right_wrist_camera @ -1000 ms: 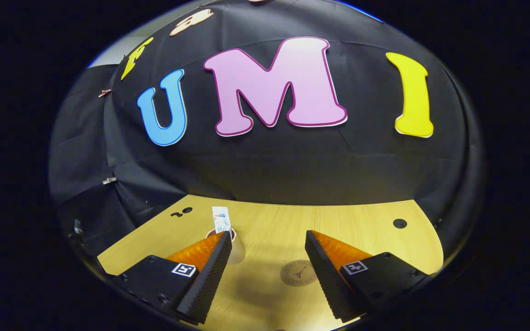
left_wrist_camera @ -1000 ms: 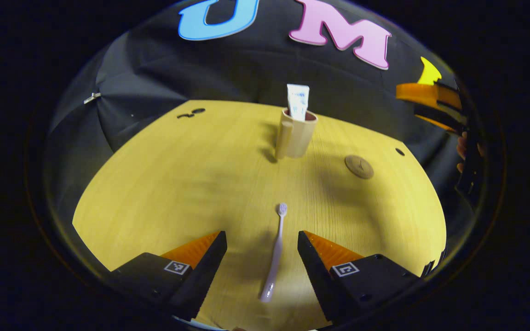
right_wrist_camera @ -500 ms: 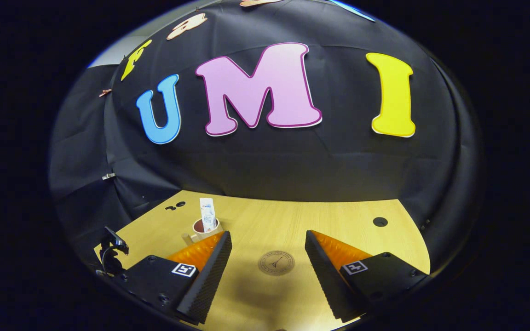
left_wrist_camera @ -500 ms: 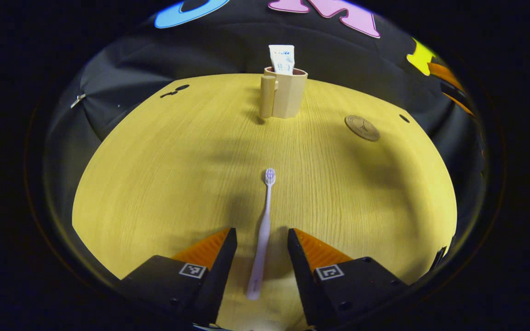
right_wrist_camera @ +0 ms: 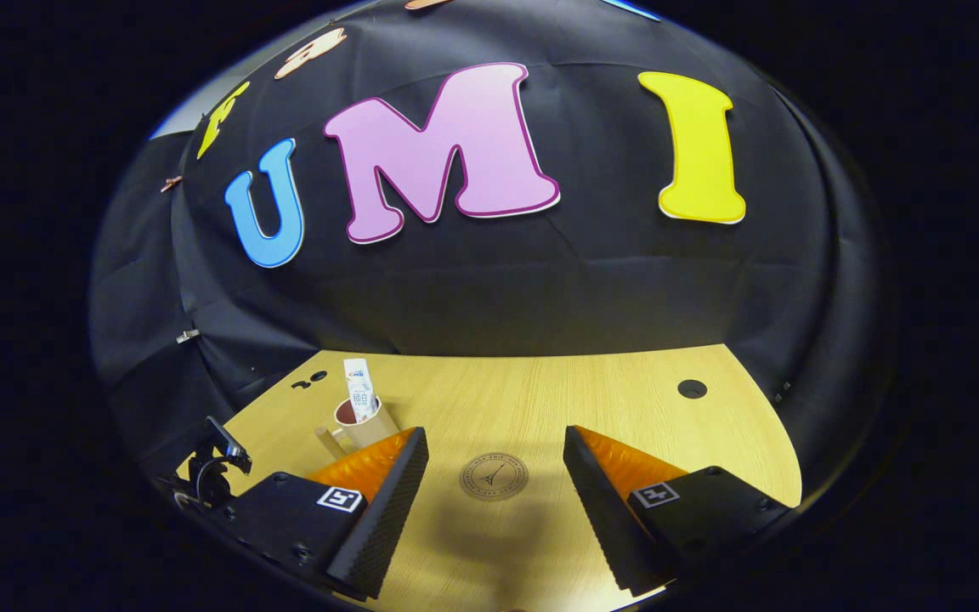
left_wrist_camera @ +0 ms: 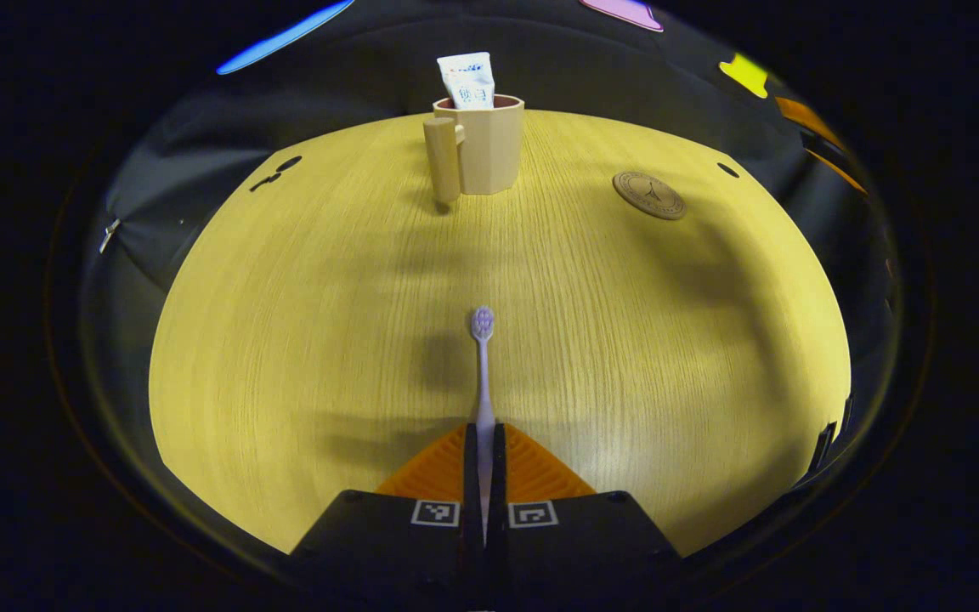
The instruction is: Put the toothbrush and toothpaste on the desktop into the cup, then pick up the cup and place it on the coaster on the desktop.
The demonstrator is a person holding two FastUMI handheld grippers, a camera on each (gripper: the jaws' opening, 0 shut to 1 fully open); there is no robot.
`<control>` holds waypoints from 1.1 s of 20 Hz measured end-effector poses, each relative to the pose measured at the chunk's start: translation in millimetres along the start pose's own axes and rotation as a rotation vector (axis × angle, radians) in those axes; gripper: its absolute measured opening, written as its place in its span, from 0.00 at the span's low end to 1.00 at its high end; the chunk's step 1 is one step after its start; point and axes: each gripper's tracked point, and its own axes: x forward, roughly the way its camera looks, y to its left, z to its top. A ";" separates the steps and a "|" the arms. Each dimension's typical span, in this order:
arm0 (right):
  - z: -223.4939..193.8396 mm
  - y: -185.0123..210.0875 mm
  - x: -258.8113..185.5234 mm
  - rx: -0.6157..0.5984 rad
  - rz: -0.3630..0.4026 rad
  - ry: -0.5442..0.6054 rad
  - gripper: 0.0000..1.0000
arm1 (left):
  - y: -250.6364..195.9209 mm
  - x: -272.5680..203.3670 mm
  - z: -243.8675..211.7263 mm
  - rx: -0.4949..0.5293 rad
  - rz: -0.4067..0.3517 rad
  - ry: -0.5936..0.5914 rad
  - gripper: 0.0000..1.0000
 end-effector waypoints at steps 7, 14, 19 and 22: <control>-9.1 -8.5 5.1 -0.011 -0.015 0.026 0.98 | -5.8 -20.2 44.2 -0.084 -0.029 -0.166 0.06; -15.0 -15.3 10.0 -0.010 -0.028 0.047 0.98 | 8.0 -67.8 124.8 -0.139 -0.067 -0.353 0.06; -22.8 -20.8 15.0 -0.022 -0.032 0.068 0.98 | 8.9 -102.7 200.2 -0.130 -0.088 -0.559 0.06; -27.7 -27.4 17.3 -0.014 -0.040 0.083 0.98 | -0.2 -113.3 252.3 -0.093 -0.111 -0.688 0.06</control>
